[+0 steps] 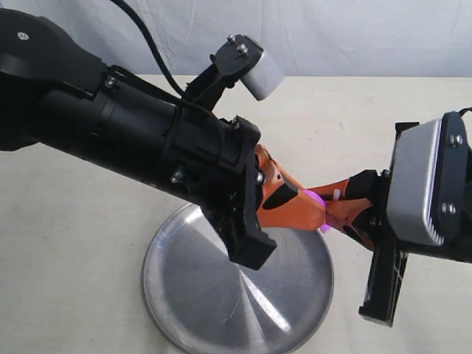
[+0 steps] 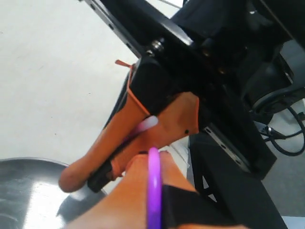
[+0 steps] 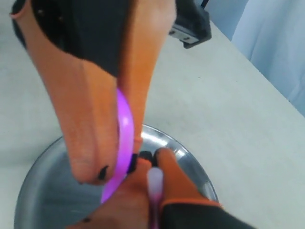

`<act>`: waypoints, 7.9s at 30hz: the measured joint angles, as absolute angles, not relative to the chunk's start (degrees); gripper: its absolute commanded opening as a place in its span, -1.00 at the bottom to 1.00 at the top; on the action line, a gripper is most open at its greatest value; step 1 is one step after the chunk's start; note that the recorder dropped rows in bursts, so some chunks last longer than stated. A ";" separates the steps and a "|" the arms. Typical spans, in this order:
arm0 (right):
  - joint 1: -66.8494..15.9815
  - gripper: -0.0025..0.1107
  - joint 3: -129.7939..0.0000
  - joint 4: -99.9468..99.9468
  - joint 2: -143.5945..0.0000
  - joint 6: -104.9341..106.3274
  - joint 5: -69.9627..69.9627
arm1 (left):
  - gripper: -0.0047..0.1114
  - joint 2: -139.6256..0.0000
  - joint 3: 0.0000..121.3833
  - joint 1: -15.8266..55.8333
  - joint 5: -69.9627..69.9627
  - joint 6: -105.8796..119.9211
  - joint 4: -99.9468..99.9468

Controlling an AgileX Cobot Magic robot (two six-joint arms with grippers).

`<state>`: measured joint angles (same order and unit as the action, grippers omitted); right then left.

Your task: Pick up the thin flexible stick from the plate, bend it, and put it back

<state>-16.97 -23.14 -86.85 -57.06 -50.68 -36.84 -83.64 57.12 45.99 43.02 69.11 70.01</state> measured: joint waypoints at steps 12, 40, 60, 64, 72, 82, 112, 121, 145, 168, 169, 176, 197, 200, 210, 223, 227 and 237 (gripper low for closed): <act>-16.28 -0.97 -22.52 -75.75 -57.29 -53.23 -37.22 | -0.92 -82.94 57.12 45.99 39.27 69.55 75.34; -17.17 -0.97 -22.76 -62.59 -57.33 -59.45 -28.18 | -0.92 -82.78 57.47 46.22 23.68 71.18 77.96; -17.27 -0.97 -23.03 -56.79 -57.44 -64.51 -29.65 | -0.81 -82.38 57.47 43.59 22.39 69.09 74.71; -17.79 -0.97 -23.03 -57.37 -57.44 -64.51 -33.42 | -0.47 -82.38 57.57 43.11 19.67 64.66 69.80; -18.28 -0.97 -23.16 -58.93 -57.23 -64.64 -36.50 | 0.05 -82.38 57.59 41.66 17.74 55.38 62.21; -18.28 -0.97 -23.16 -59.04 -57.23 -67.50 -30.40 | 0.05 -82.38 57.85 33.25 26.25 31.17 35.34; -18.40 -0.97 -31.58 -68.65 -89.79 -85.87 -33.57 | -0.92 -81.27 57.95 21.22 40.89 -7.31 -5.79; -18.40 -0.06 -35.38 -69.72 -100.19 -85.87 -33.38 | -0.92 -81.27 57.95 21.22 40.89 -7.31 -5.79; -18.50 -0.25 -40.10 -85.04 -90.58 -85.87 -15.21 | -0.92 -81.02 57.95 21.22 38.34 -7.50 -6.02; -18.50 -0.93 -28.80 -85.47 -54.33 -90.94 -5.27 | -0.92 -46.14 32.71 21.22 11.96 -11.66 -3.01; -18.50 -0.93 -28.21 -85.36 -53.25 -90.94 -5.27 | -0.92 -45.72 32.55 21.22 13.23 -11.66 -2.89; -18.50 -0.93 -27.97 -85.36 -49.86 -91.06 -5.42 | -0.92 -45.04 32.28 21.22 15.72 -11.66 -2.74; -9.43 -0.93 -18.22 -18.66 -13.82 -29.13 23.02 | -0.92 -45.04 32.28 21.22 15.81 -11.56 -2.74; -7.31 -0.93 -16.13 -11.42 -13.58 -18.19 23.61 | -0.92 -45.04 32.28 21.22 15.81 -11.56 -2.74; 3.37 -0.93 -7.56 -1.70 -4.35 -9.14 22.56 | -0.92 -45.04 32.28 21.22 15.81 -11.56 -2.74; 6.68 -0.93 -2.71 0.63 -0.54 -3.53 22.92 | -0.92 -45.04 32.28 21.22 15.81 -11.56 -2.74; 6.68 -0.93 -0.65 0.63 -0.54 -3.53 22.08 | -0.92 -45.04 32.28 21.22 15.81 -11.56 -2.74; 6.68 -0.93 -0.44 0.63 -0.54 -3.41 21.63 | -0.92 -45.04 32.28 21.22 15.70 -11.56 -2.74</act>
<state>6.68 -0.44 0.63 -0.54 -3.41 21.63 -45.04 32.28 21.22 15.70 -11.56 -2.74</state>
